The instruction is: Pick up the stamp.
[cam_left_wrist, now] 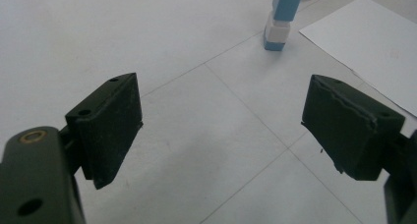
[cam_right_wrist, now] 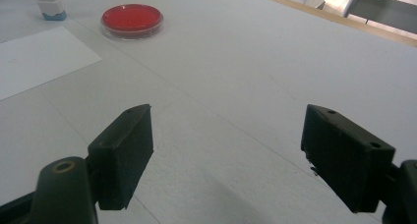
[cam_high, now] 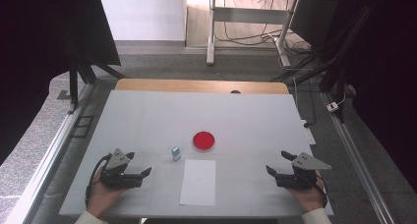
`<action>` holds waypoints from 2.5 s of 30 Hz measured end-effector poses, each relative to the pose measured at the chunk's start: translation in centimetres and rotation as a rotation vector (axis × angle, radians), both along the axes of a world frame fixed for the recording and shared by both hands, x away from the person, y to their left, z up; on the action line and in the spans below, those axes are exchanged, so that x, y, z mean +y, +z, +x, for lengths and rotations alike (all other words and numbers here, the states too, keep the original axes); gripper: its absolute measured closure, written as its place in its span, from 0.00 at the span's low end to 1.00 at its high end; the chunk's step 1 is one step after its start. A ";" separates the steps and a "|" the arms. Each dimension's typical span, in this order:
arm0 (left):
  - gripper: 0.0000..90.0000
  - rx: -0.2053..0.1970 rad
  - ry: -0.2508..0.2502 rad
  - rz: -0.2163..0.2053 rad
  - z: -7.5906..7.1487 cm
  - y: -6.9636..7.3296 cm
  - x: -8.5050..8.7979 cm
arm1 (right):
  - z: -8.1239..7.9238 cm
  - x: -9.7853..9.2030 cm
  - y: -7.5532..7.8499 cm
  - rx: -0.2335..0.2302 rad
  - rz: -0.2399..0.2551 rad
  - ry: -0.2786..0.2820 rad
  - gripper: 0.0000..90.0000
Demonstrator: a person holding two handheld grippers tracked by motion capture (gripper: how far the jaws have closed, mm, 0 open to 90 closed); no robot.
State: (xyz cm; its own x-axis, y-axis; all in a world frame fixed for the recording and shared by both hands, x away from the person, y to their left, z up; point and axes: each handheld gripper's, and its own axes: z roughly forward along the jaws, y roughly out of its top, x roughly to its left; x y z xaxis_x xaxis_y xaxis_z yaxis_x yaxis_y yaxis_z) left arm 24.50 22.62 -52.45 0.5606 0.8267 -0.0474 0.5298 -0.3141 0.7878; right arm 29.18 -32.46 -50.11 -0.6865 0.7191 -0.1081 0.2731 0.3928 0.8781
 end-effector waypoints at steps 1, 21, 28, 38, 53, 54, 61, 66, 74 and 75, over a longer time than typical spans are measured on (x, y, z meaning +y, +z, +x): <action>0.17 0.001 0.000 0.001 0.0 0.0 0.0 | 0.0 0.0 0.0 0.003 0.000 0.001 0.22; 0.17 -0.001 0.006 0.009 0.1 0.0 -0.5 | -0.2 0.2 -0.2 -0.001 0.006 0.015 0.24; 0.17 0.005 0.033 0.005 0.1 0.0 -0.4 | -0.1 -0.1 -0.1 -0.003 0.033 0.008 0.25; 0.17 0.001 0.022 0.011 -0.1 -0.2 -0.2 | 0.0 0.3 0.1 0.007 0.046 0.014 0.26; 0.18 -0.036 -0.027 0.019 1.1 1.0 -1.8 | 0.0 0.9 -0.3 0.019 0.027 0.024 0.27; 0.18 -0.037 -0.027 0.018 1.2 1.1 -2.0 | 0.0 0.8 -0.3 0.018 0.027 0.024 0.27; 0.19 -0.040 -0.042 0.024 1.8 1.5 -2.7 | 0.0 1.1 -0.4 0.020 0.016 0.029 0.27; 0.20 -0.032 -0.056 0.024 2.5 1.6 -3.4 | 0.1 1.3 -0.6 0.021 0.007 0.039 0.27; 0.21 -0.015 -0.070 0.017 3.8 1.5 -4.6 | 0.4 1.5 -0.6 0.015 0.014 0.043 0.28; 0.21 -0.015 -0.070 0.017 3.8 1.5 -4.6 | 0.4 1.5 -0.6 0.016 0.015 0.043 0.28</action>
State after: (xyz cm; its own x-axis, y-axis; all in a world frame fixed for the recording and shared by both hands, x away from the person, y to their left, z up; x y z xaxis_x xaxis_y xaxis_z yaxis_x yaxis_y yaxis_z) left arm 28.28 18.06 -50.93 0.6177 0.7860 -0.0246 0.4943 -0.3637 0.7895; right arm 29.62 -30.97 -50.73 -0.7181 0.6906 -0.0863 0.2705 0.3911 0.8797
